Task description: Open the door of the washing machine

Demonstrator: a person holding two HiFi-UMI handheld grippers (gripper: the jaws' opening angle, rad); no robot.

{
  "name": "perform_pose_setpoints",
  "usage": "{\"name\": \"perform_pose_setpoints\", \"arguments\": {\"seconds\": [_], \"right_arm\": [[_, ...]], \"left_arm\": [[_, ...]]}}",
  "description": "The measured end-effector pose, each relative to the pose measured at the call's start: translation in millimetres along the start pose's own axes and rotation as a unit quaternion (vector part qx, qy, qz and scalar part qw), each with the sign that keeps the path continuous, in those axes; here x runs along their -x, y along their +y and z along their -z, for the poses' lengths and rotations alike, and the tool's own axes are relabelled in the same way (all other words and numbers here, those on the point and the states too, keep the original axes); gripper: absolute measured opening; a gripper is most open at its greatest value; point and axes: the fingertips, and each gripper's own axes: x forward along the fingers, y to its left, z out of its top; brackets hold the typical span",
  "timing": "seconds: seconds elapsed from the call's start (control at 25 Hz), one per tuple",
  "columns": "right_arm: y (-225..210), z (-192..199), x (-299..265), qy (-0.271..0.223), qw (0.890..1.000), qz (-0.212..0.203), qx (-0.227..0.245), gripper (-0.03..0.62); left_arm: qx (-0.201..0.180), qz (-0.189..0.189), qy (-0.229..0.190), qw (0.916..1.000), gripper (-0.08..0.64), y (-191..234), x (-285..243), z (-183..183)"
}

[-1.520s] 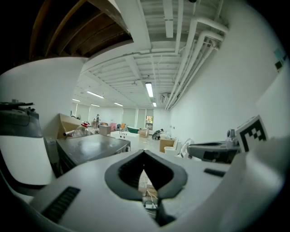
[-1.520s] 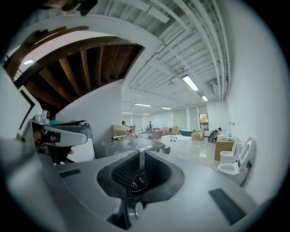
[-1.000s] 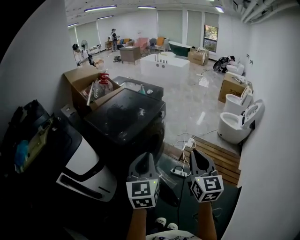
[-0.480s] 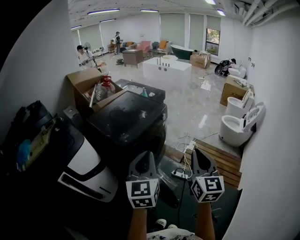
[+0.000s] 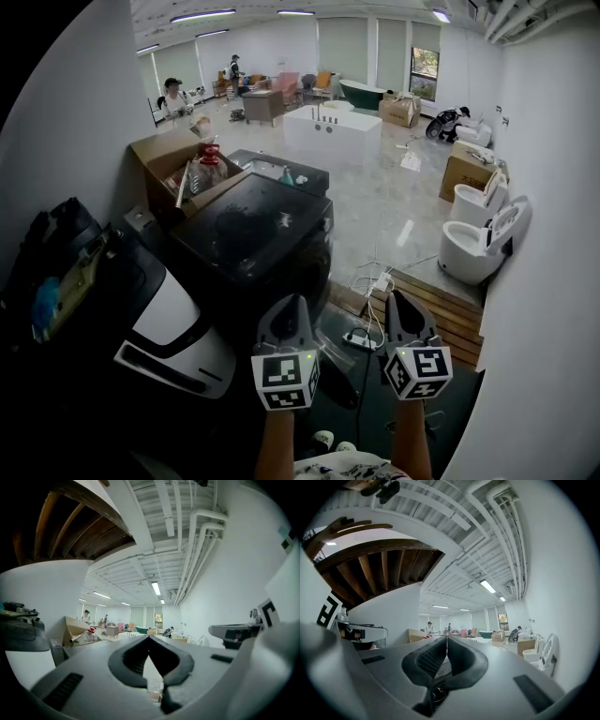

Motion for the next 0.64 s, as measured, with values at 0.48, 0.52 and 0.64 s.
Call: {"name": "perform_pose_setpoints", "arguments": {"seconds": [0.48, 0.52, 0.64], "right_arm": [[-8, 1, -7, 0.002, 1.0, 0.009, -0.003, 0.02], [-8, 1, -7, 0.002, 1.0, 0.01, -0.004, 0.02], [-9, 1, -6, 0.003, 1.0, 0.012, -0.005, 0.02]], "left_arm": [[-0.001, 0.011, 0.001, 0.9999, 0.002, -3, -12, 0], [-0.001, 0.011, 0.001, 0.9999, 0.003, -3, -12, 0], [-0.001, 0.009, 0.003, 1.0, 0.003, -2, -12, 0]]}}
